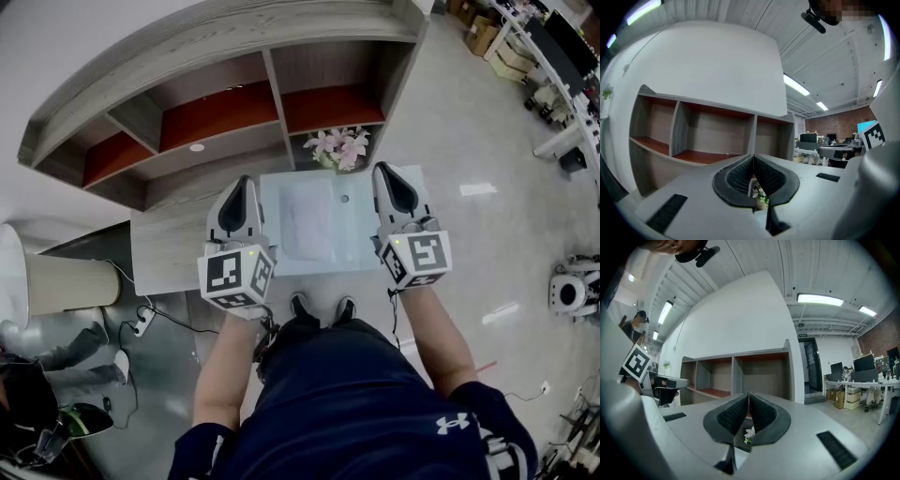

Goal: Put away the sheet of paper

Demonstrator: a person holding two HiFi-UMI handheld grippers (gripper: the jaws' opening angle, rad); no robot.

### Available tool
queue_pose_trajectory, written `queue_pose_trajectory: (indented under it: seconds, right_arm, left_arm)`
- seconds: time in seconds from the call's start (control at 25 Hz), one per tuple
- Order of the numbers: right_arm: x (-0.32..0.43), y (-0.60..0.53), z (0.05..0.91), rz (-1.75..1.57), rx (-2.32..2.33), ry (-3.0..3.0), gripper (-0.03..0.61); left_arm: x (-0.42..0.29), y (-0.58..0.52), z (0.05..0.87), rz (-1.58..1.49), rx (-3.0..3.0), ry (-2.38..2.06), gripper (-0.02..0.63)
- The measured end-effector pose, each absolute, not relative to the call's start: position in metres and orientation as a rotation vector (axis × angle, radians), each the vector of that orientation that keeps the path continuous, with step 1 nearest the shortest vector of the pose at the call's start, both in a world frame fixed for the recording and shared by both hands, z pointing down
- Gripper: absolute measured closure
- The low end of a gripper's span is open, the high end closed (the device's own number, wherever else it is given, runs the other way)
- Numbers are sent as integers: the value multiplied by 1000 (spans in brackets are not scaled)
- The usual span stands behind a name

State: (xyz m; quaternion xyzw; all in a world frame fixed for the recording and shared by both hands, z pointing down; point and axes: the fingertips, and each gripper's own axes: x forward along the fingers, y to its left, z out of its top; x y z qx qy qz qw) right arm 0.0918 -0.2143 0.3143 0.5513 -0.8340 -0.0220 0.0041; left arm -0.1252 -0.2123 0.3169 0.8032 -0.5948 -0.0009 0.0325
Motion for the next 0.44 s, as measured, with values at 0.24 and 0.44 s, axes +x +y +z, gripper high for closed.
queue_pose_trajectory:
  seconds: [0.24,0.44]
  right_arm:
    - [90,-218,322,-44,1726,-2607,560]
    - [89,-225,321,-40,1730,-2607,560]
  left_arm:
    - [-126,-216,323,9,2462,-1825,597]
    - [-128,-223,324,16,2461,-1822,597]
